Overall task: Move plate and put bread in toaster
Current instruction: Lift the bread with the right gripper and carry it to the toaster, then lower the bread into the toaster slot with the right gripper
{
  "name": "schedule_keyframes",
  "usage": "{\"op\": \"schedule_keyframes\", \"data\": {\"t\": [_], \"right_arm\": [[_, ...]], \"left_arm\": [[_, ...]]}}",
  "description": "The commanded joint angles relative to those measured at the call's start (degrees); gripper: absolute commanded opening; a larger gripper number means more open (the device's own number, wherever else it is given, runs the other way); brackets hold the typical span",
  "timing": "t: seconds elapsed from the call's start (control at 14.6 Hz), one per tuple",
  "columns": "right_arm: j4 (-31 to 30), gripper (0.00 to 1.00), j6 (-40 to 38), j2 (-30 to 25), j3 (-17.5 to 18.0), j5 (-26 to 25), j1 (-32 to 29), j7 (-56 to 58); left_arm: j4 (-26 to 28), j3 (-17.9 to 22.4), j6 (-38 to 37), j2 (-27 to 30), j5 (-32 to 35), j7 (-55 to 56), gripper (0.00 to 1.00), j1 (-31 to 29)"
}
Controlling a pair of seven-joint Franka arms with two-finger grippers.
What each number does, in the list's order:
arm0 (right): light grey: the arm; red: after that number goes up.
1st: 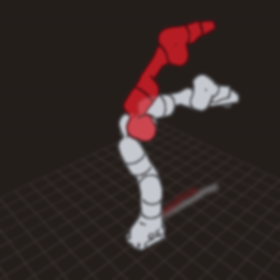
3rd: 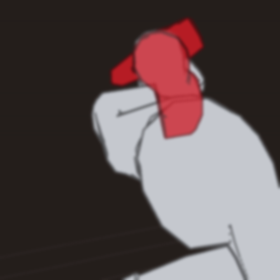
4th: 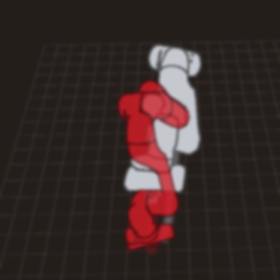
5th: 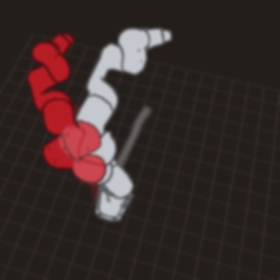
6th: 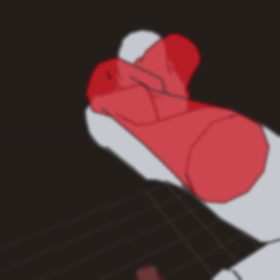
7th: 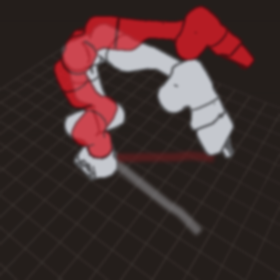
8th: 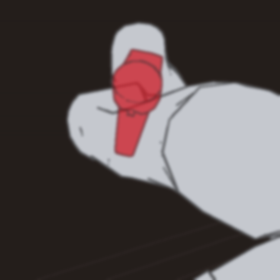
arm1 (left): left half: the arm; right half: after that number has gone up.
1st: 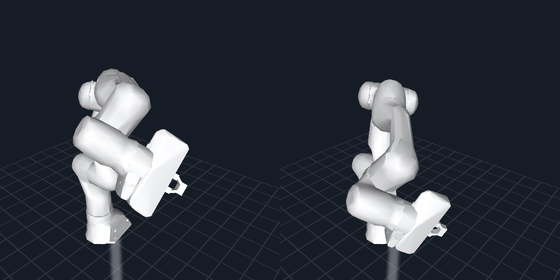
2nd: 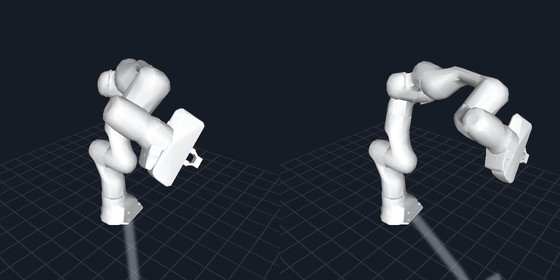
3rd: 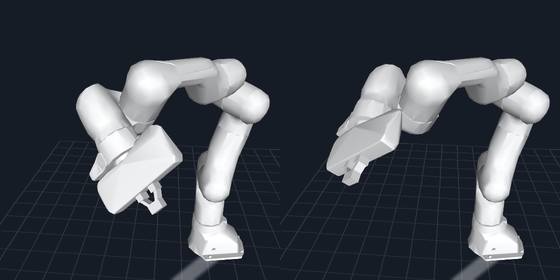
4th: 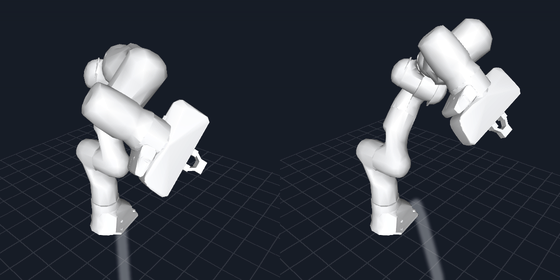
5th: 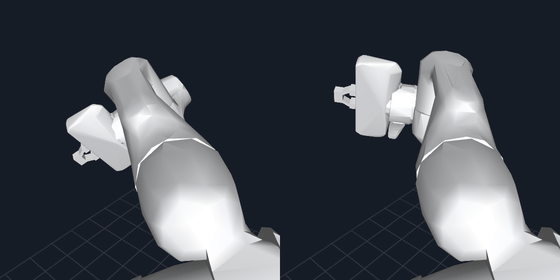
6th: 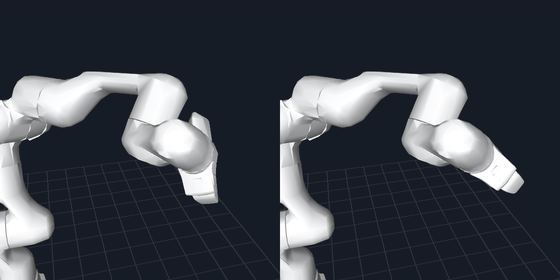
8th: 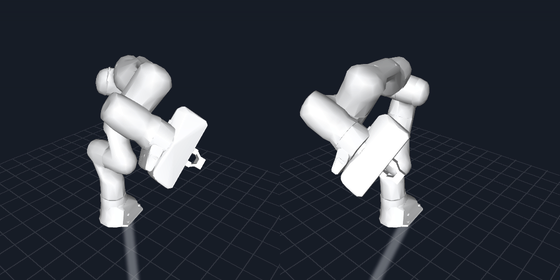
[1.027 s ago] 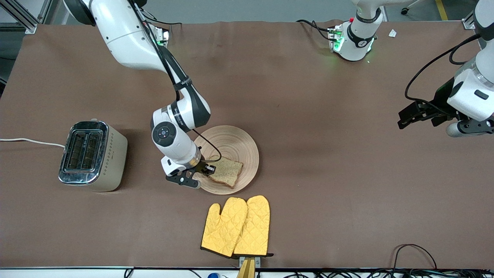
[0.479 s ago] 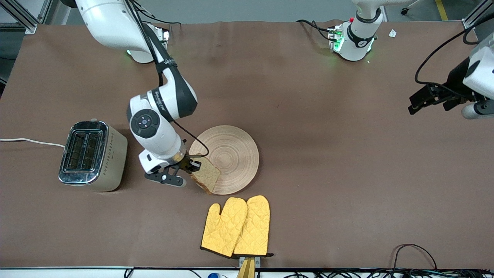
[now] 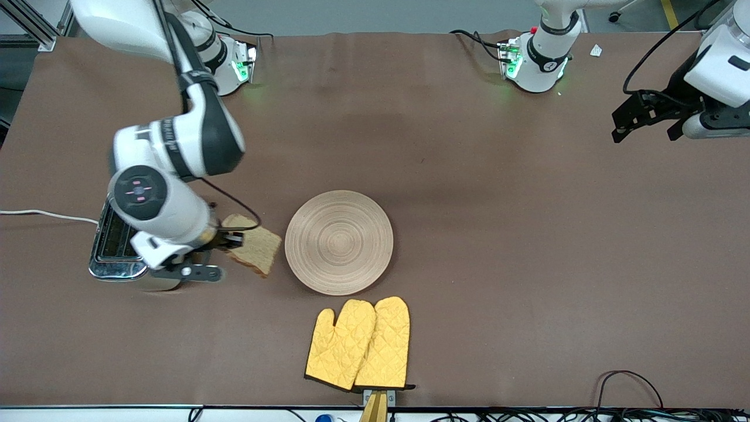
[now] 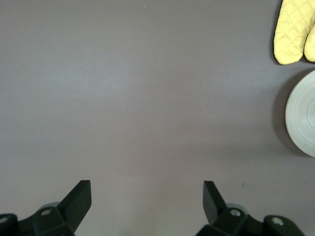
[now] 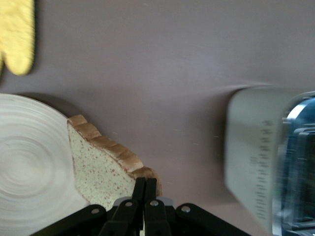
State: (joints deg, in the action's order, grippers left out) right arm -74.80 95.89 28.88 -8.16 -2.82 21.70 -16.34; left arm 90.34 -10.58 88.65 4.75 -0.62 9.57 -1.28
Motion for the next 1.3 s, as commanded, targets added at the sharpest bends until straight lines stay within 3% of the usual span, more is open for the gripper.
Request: {"op": "schedule_keyframes", "data": {"t": [0.0, 0.55, 0.89, 1.23], "right_arm": [[3.2, 0.0, -7.7, -0.4, 0.9, -5.6, -2.5, 5.2], [3.4, 0.0, -15.4, -3.1, 1.0, -18.4, -7.9, 15.8], [2.9, 0.0, -16.5, -2.5, 1.0, -22.9, -11.0, 18.3], [2.9, 0.0, -15.7, 0.3, 1.0, -24.2, -11.5, 17.6]], "left_arm": [[1.1, 0.6, -2.1, 1.1, 1.5, -1.7, 1.0, 0.2], [0.3, 0.0, -3.2, 0.5, 0.6, -0.8, 1.0, 0.6], [-0.1, -0.1, -4.9, 0.6, 0.7, -0.8, 1.0, 0.4], [-0.1, 0.0, -5.3, 0.6, 1.3, -0.9, 1.0, 0.3]]}}
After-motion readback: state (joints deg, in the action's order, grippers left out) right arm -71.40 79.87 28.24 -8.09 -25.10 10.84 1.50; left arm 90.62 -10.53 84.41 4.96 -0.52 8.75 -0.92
